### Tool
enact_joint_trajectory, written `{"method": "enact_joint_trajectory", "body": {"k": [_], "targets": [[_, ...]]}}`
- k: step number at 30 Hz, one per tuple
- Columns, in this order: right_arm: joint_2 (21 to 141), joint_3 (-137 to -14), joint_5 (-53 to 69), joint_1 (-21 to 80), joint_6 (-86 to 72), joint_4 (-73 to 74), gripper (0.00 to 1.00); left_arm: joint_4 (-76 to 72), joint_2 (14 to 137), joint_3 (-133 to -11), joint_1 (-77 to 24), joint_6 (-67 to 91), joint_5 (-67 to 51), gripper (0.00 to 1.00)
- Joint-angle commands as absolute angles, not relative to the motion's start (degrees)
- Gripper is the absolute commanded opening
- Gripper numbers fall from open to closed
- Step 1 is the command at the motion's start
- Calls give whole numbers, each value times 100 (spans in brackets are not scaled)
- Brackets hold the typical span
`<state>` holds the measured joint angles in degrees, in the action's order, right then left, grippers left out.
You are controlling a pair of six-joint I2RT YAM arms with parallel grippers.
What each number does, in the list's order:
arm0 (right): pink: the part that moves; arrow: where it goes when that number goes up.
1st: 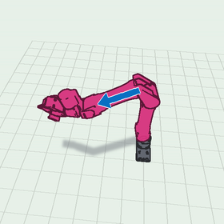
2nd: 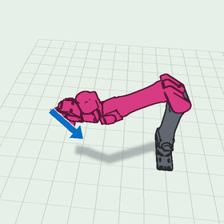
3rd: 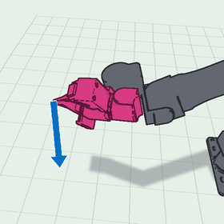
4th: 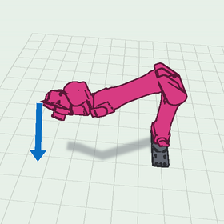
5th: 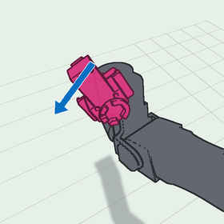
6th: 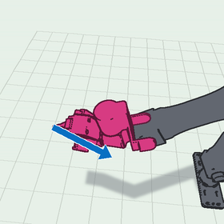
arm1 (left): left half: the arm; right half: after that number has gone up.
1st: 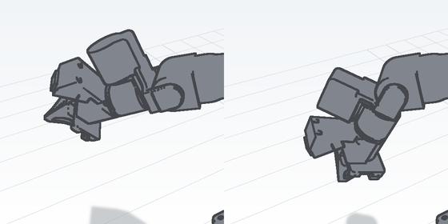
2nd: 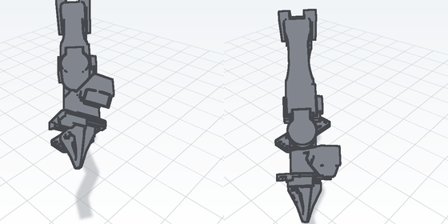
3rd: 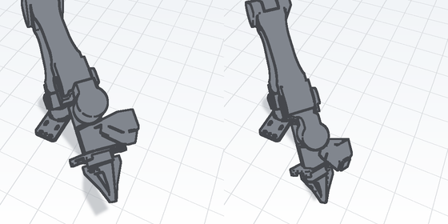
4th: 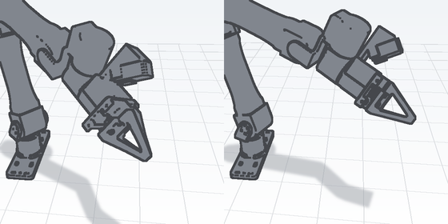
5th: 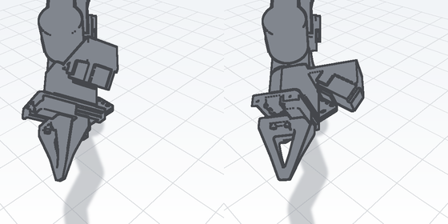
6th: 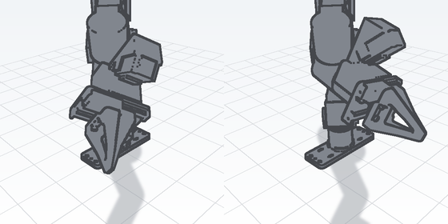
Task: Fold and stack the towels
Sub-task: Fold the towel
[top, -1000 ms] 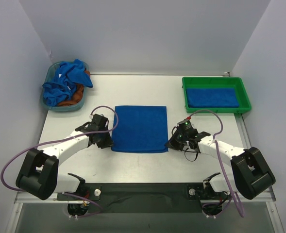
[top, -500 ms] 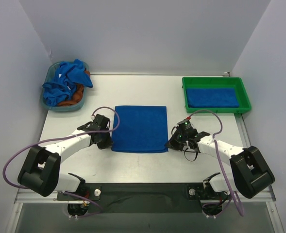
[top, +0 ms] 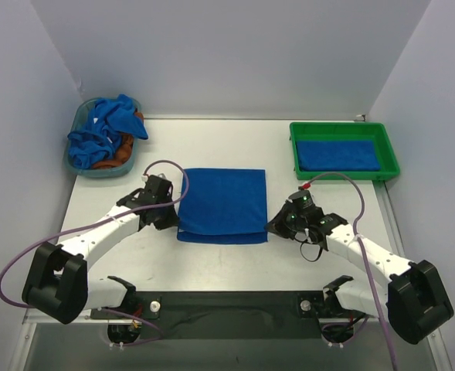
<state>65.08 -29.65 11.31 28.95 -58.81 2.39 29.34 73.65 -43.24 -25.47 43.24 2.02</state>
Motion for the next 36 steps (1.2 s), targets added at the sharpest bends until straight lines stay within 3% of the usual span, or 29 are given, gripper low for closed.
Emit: {"method": "enact_joint_trajectory", "body": {"k": [1, 14, 24, 26, 28, 29, 31, 33, 36], "targets": [[6284, -2901, 1072, 3006, -6047, 589, 0, 3032, 7225, -4316, -2584, 4350, 193, 0], [7136, -2092, 1125, 3006, -6354, 44, 0, 2531, 7717, -3595, -2575, 4474, 255, 0], [6742, -2003, 1116, 2883, -6223, 412, 2, 2540, 7419, -3305, -2566, 4570, 184, 3], [6418, -2178, 1037, 2918, -6048, 745, 4, 2619, 7146, -3305, -2575, 4562, 220, 14], [6241, -2328, 1107, 2935, -5907, 939, 14, 2776, 6918, -3401, -2575, 4527, 246, 27], [6092, -2407, 1125, 3005, -5845, 1088, 29, 2856, 6847, -3454, -2584, 4492, 246, 37], [5899, -2653, 1134, 3111, -5661, 1212, 38, 3057, 6646, -3611, -2593, 4430, 202, 49], [5775, -2916, 1020, 3304, -5564, 1380, 38, 3207, 6470, -3735, -2619, 4430, 141, 61], [5730, -3250, 941, 3471, -5555, 1363, 38, 3428, 6135, -4103, -2759, 4482, 193, 63]]}}
